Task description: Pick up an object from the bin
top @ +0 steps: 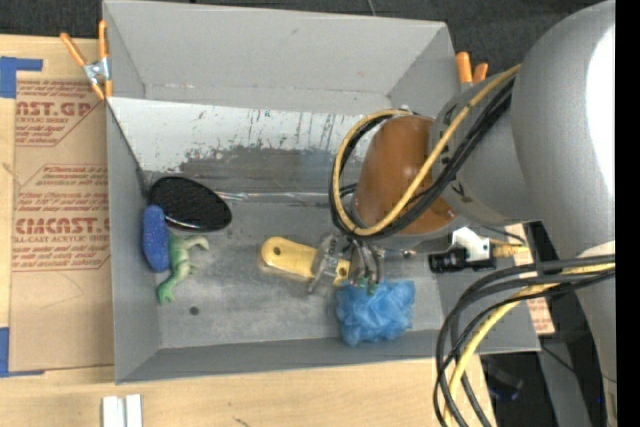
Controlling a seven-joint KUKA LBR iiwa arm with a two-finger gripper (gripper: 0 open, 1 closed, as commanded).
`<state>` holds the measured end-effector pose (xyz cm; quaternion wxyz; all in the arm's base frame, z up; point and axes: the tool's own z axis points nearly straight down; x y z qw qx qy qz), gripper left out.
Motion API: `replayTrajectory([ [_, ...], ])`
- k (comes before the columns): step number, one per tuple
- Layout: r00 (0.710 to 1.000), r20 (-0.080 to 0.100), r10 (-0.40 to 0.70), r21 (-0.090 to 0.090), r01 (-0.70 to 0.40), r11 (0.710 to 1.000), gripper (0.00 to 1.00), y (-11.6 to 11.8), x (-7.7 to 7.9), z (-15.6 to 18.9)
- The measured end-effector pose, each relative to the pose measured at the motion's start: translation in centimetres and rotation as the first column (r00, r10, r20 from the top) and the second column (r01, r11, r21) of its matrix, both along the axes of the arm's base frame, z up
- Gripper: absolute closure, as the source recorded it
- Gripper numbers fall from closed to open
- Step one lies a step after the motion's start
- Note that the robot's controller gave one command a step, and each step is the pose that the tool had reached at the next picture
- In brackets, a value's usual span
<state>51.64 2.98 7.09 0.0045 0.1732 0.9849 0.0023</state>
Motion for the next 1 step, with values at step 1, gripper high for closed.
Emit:
replayTrajectory([
  [1,0.999,0.004,-0.048,-0.003,0.048,0.999,1.0,1.95,-1.0,0.03],
])
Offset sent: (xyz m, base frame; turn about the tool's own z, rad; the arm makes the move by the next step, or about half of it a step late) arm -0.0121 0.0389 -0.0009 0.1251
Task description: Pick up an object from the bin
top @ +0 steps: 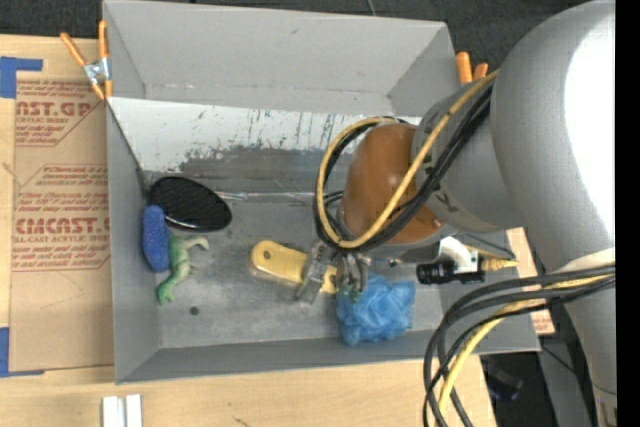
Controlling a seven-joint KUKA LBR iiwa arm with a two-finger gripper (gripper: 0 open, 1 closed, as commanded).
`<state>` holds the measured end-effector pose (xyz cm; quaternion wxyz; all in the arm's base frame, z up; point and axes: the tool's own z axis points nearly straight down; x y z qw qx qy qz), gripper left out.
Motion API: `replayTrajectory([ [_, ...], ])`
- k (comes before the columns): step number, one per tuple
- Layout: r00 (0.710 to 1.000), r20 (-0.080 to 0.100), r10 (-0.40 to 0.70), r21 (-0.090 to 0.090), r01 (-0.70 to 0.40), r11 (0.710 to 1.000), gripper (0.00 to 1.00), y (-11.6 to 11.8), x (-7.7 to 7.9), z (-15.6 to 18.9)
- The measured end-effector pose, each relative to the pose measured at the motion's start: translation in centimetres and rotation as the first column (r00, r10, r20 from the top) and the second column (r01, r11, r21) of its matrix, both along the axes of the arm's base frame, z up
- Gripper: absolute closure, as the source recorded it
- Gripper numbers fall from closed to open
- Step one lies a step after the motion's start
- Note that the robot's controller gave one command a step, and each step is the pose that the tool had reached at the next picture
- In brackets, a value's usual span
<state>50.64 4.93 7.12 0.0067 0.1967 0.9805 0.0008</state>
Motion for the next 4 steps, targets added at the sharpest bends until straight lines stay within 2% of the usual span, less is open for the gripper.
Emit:
replayTrajectory([
  [1,0.997,-0.006,-0.074,0.007,0.074,0.997,1.0,2.2,-0.3,-0.1],
  [2,0.98,0.002,-0.197,0.003,0.197,0.98,1.0,5.2,3.4,0.0],
  [3,0.98,0.002,-0.197,0.003,0.197,0.98,1.0,5.2,3.4,0.0],
  [4,0.983,0.003,-0.184,0.002,0.184,0.983,1.0,6.4,4.1,0.0],
])
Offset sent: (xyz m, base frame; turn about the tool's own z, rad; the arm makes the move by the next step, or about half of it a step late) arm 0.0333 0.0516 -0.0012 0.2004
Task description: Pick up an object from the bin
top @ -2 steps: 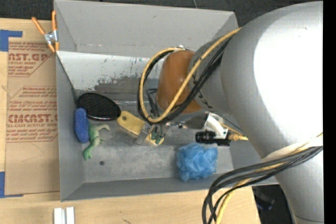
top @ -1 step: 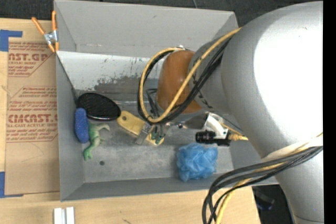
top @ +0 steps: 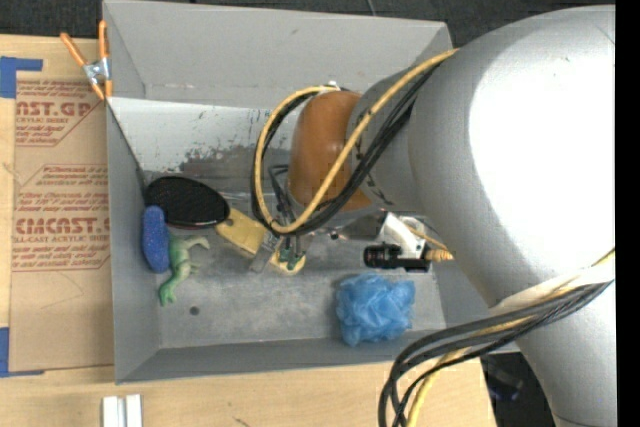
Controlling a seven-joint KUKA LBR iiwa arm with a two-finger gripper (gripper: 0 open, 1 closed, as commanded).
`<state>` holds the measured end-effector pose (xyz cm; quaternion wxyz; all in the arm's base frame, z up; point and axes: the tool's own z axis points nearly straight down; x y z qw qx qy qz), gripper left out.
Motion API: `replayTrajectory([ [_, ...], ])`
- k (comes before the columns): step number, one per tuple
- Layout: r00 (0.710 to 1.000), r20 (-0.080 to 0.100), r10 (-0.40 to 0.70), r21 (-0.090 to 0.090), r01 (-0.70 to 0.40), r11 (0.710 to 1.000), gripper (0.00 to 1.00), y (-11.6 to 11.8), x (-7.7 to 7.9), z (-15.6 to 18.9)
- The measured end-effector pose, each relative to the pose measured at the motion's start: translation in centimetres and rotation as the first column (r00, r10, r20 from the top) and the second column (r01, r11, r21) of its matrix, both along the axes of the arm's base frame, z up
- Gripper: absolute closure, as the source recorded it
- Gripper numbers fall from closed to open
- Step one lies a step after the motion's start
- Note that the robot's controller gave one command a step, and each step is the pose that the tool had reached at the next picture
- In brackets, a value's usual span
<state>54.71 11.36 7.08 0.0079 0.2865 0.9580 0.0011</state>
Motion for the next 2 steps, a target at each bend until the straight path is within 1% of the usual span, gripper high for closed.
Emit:
replayTrajectory([
  [1,1.0,0.001,0.015,0.001,-0.015,1.0,1.0,0.83,0.57,-0.01],
  [2,1.0,0.001,0.015,0.001,-0.015,1.0,1.0,0.83,0.57,-0.01],
])
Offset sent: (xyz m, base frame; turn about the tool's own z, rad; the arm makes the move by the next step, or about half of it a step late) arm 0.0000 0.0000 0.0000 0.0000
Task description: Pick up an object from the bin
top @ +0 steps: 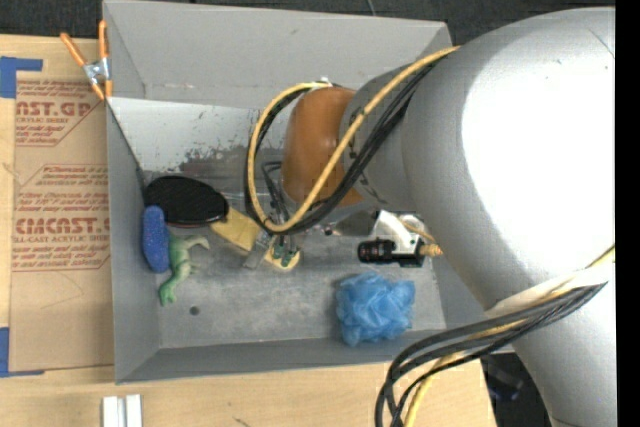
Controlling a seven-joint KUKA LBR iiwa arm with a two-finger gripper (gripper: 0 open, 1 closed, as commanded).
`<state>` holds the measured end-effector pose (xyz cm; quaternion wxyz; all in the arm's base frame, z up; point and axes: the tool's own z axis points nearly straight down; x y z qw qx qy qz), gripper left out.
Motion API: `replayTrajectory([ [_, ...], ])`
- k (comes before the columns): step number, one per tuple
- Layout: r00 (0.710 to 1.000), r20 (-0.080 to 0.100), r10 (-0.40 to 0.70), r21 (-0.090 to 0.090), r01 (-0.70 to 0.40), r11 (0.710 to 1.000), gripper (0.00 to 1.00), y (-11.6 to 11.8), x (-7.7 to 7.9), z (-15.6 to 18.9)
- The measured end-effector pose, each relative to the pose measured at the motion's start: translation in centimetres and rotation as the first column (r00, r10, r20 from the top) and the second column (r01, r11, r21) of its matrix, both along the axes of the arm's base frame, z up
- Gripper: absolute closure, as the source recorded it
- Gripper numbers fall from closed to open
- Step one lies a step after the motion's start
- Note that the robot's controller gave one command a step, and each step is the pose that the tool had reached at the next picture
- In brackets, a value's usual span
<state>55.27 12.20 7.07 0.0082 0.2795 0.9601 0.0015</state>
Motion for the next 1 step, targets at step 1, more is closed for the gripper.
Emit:
replayTrajectory([
  [1,1.0,0.0,0.012,0.0,-0.012,1.0,1.0,-0.37,0.22,0.51],
])
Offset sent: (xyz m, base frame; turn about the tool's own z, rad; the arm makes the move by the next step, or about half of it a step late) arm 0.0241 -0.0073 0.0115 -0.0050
